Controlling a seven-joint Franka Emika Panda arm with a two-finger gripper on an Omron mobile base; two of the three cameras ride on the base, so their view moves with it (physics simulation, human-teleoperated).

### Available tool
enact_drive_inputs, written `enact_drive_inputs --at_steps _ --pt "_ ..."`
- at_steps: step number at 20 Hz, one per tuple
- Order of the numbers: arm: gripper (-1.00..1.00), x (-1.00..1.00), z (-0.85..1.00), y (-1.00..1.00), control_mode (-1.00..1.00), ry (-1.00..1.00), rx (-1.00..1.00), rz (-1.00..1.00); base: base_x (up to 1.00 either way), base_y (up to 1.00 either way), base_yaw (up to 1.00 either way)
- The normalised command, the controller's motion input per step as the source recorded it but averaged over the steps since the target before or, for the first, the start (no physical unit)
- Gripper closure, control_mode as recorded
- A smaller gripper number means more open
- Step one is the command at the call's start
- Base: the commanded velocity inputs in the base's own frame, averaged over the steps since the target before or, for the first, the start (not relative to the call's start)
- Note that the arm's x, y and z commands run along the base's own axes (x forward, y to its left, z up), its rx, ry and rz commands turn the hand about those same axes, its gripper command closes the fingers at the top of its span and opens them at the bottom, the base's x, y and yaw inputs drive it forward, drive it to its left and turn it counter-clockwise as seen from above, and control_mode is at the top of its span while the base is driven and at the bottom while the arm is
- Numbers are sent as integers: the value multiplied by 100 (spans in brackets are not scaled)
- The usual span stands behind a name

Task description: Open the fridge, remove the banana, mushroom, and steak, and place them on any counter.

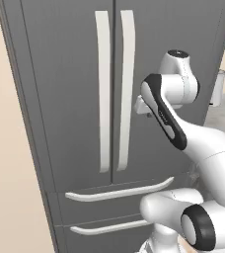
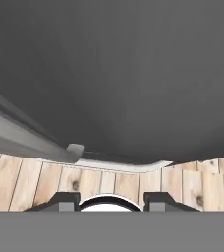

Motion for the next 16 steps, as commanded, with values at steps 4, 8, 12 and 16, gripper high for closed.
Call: enact_drive_inputs --at_steps 4,8,12,16 --pt "-100 0 0 0 100 0 0 0 -5 13 0" --pt "-100 0 0 0 100 0 0 0 -46 51 0" --pt "-100 0 0 0 100 0 0 0 -57 30 -1" --pt "-100 0 0 0 100 0 0 0 -72 4 -1"
